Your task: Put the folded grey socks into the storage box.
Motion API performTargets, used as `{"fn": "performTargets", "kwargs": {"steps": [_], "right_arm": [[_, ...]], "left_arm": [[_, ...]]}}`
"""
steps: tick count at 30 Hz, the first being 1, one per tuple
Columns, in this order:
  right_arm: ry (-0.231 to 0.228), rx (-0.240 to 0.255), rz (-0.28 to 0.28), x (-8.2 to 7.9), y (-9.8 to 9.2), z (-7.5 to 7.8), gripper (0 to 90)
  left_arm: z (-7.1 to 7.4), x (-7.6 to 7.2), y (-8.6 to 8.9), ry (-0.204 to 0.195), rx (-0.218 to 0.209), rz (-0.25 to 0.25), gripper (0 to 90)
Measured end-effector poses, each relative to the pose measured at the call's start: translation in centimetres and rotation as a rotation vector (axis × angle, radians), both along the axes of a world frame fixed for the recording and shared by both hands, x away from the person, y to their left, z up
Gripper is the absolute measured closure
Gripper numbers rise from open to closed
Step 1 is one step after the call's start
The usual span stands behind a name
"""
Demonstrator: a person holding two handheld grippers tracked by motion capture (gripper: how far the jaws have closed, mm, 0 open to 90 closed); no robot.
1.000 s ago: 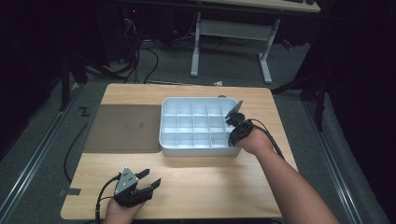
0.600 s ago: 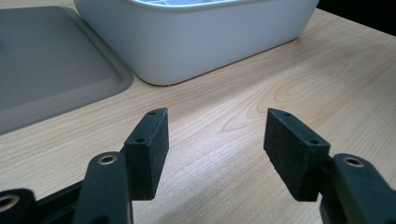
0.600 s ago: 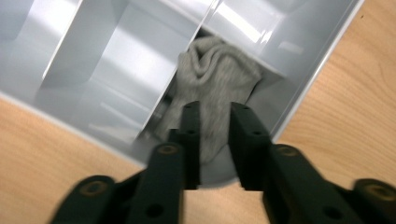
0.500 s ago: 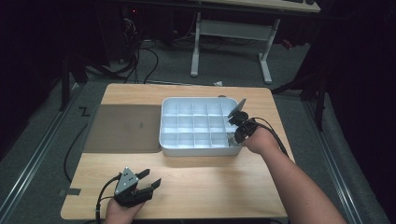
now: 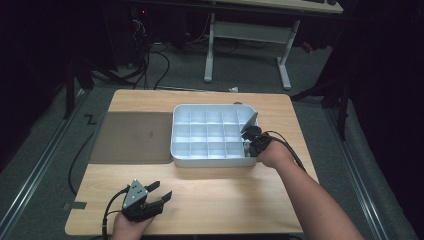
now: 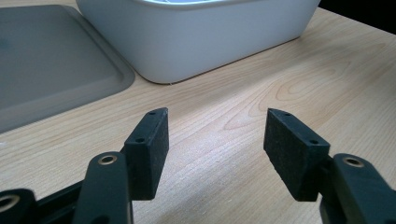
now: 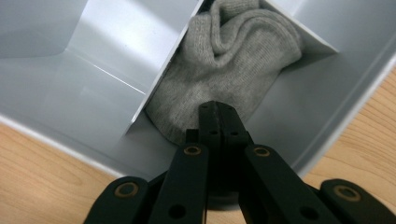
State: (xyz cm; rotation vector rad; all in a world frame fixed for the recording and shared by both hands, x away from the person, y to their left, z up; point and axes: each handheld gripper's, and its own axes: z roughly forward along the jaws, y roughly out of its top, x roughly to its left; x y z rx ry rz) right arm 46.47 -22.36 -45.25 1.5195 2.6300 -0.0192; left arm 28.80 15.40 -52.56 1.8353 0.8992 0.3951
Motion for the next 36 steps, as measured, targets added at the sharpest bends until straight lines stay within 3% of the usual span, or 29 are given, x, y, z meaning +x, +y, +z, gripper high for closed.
{"fn": "performTargets", "kwargs": {"steps": [5,9,15,19,23,24,31,32,36], "right_arm": [[0.004,0.000,0.001,0.1,0.2,-0.5,90.0],[-0.001,0.008,-0.003,-0.1,0.2,0.1,88.7],[-0.064,0.031,-0.005,0.1,0.1,2.5,89.0],[-0.090,0.028,-0.004,0.7,0.2,2.9,89.5],[-0.089,0.012,-0.012,1.7,0.4,2.2,89.5],[-0.079,0.005,-0.031,2.0,0.6,1.7,89.6],[-0.036,-0.050,-0.026,3.3,1.4,-0.8,90.0],[-0.030,-0.051,-0.045,3.3,1.5,-0.9,90.0],[-0.022,-0.062,-0.027,3.6,1.5,-1.3,90.0]], "left_arm": [[0.0,0.0,0.0,0.001,-0.002,-0.001,40.9],[0.1,0.0,0.0,0.001,-0.002,-0.002,40.9],[0.1,-0.2,-0.2,-0.001,0.005,-0.009,40.9],[0.0,-0.1,-0.2,0.000,0.006,-0.007,40.9],[0.0,0.0,-0.1,0.003,0.003,-0.004,40.9],[0.0,0.0,-0.1,0.002,0.003,-0.002,40.9],[0.1,0.0,0.2,0.000,-0.004,0.004,40.9],[0.1,0.0,0.3,0.000,-0.006,0.005,40.9],[0.1,0.0,0.3,0.001,-0.007,0.002,40.9]]}}
